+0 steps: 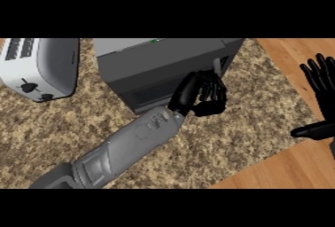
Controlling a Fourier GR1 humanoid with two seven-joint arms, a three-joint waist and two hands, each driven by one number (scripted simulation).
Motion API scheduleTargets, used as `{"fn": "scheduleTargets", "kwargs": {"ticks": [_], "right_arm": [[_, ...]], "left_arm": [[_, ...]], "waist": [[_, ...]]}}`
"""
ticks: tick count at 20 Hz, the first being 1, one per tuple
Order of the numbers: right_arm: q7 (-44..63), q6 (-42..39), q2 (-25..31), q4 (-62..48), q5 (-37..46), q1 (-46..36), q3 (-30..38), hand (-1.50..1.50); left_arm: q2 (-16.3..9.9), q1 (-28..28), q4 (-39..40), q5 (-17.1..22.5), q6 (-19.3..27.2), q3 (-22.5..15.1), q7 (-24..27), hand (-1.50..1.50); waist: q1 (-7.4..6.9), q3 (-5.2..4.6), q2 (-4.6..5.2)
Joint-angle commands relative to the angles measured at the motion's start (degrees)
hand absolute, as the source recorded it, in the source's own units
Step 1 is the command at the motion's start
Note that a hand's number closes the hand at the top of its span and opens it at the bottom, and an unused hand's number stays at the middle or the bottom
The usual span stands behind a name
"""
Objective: Pick up the milk, place it into the microwave and close the microwave
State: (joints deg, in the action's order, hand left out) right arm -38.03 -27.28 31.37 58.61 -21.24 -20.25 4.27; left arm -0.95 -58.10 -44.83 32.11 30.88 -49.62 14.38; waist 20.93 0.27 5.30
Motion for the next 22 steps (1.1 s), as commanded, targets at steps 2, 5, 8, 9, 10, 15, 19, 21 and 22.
{"fn": "scheduleTargets", "kwargs": {"ticks": [2,5,8,9,10,15,19,21,22], "right_arm": [[-0.9,-4.5,0.6,1.0,-1.3,-2.0,-0.7,-1.5],[0.2,-6.9,0.7,2.1,-2.6,-2.8,-1.7,-1.5],[2.0,-8.5,0.5,3.3,-3.9,-3.5,-2.9,-1.5],[2.4,-8.9,0.6,3.8,-4.2,-3.9,-3.1,-1.5],[2.8,-9.6,0.9,4.1,-4.1,-3.9,-3.7,-1.5],[4.2,-11.7,2.3,7.4,-3.6,-5.4,-5.9,1.5],[5.1,-16.4,3.7,13.0,-3.1,-7.5,-9.7,1.5],[5.8,-16.6,3.5,14.5,-3.4,-7.4,-10.7,1.5],[6.2,-17.0,3.8,15.0,-3.6,-7.6,-11.1,1.5]], "left_arm": [[0.9,-4.9,1.8,1.7,0.4,1.4,0.6,1.5],[0.9,-6.5,2.5,2.6,0.8,2.1,1.2,1.5],[0.9,-7.9,3.2,3.5,1.1,2.6,1.1,1.5],[0.9,-7.4,3.2,3.7,1.8,2.4,1.2,1.5],[0.9,-8.0,3.4,3.6,2.2,2.5,1.3,1.5],[0.9,-7.9,3.1,4.5,3.8,1.8,1.4,1.5],[0.9,-7.6,2.7,5.4,3.8,1.5,1.6,1.5],[0.9,-7.8,3.5,5.4,4.1,1.3,1.6,1.5],[0.9,-7.6,3.4,5.4,4.7,1.1,1.9,1.5]], "waist": [[1.61,0.14,0.67],[2.32,0.29,1.06],[2.54,0.25,0.92],[2.87,0.26,1.09],[2.73,0.33,1.14],[3.13,0.35,0.99],[2.97,0.19,0.45],[3.59,0.34,0.8],[3.36,0.36,0.89]]}}
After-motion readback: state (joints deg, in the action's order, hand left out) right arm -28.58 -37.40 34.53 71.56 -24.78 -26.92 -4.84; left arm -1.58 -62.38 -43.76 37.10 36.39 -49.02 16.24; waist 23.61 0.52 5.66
